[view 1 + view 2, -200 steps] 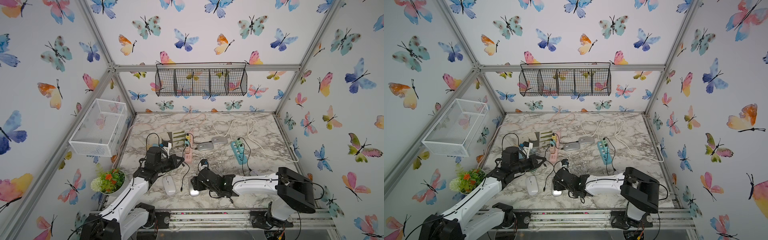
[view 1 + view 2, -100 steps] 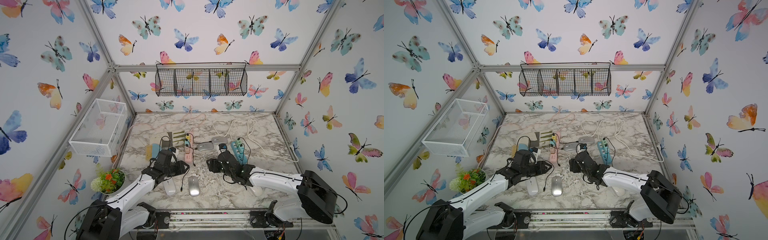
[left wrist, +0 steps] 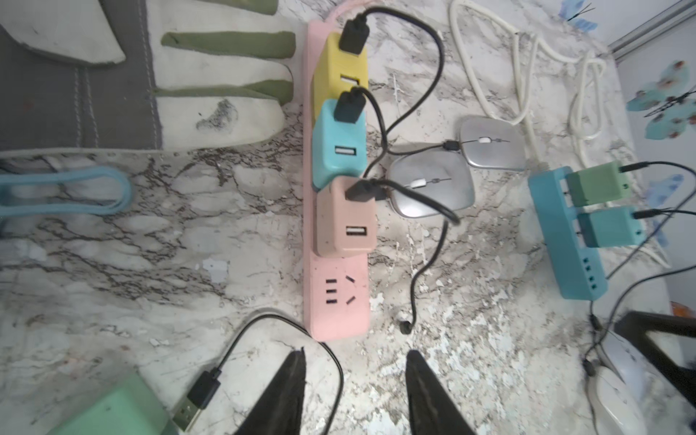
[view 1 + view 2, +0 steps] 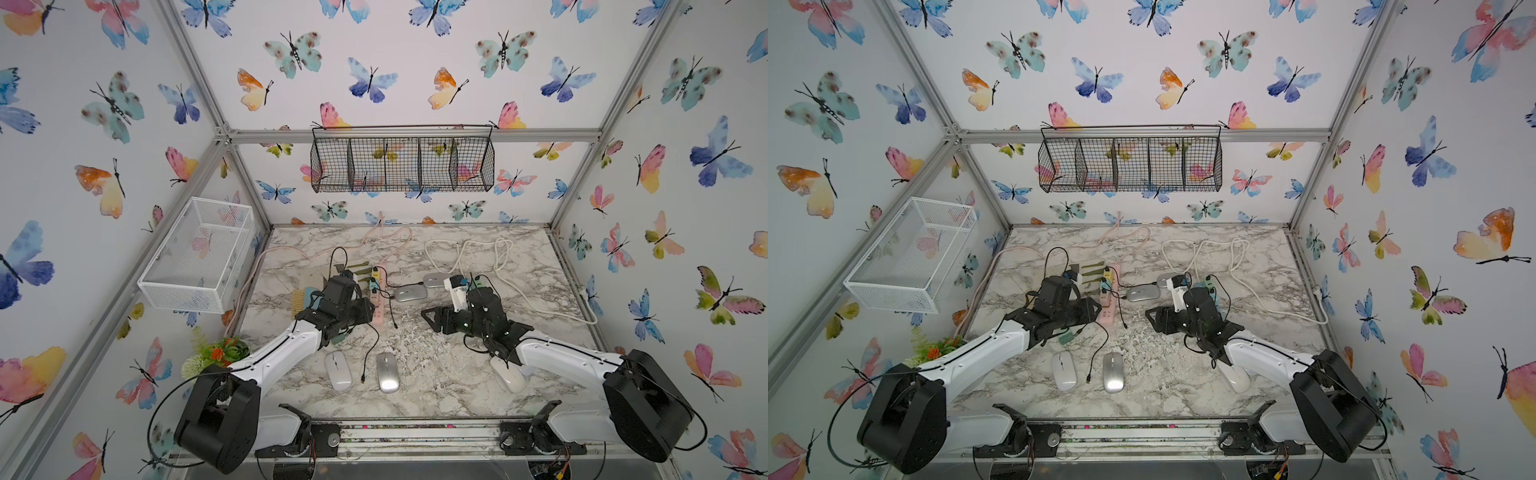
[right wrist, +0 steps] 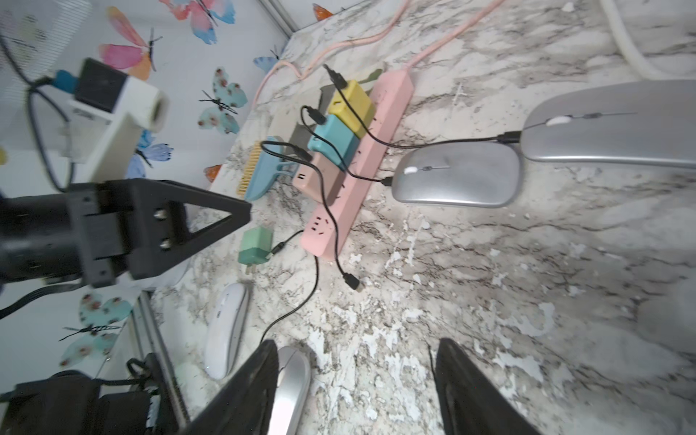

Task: Unplug the wireless mouse
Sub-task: Place the power cord at the center of the board, then remove the plug from the socket.

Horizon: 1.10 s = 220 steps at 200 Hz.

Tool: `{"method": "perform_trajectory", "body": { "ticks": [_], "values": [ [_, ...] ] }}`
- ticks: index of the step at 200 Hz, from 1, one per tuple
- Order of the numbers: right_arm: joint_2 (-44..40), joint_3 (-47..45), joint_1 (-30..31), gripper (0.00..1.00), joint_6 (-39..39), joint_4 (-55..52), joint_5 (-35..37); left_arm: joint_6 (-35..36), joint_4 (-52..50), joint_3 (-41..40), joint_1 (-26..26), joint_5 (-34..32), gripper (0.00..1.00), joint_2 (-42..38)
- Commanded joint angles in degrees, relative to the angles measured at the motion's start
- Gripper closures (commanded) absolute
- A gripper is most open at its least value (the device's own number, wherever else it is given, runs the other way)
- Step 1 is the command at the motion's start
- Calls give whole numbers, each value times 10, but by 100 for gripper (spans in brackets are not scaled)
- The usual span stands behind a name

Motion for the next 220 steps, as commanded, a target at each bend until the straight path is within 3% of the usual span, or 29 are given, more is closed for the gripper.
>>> {"method": "perform_trajectory", "body": {
  "ticks": [1,24,57,106,169,220],
  "values": [
    [-11,-5,-15,33,-25,25,-71,42,-11,37,-30,-95,46,37],
    [-17,-2,-19,33,-38,7,-70,47,-10,58,-47,-140,37,72],
    [-23,5,-22,33,-58,-22,-66,43,-2,74,-52,-184,37,108],
    [-25,10,-24,33,-68,-39,-69,48,9,104,-52,-180,37,163],
    [-27,4,-24,33,-58,-40,-73,56,13,140,-50,-173,48,220],
    [-25,-1,-24,33,-45,-37,-75,55,13,146,-48,-164,69,229]
  ]
}}
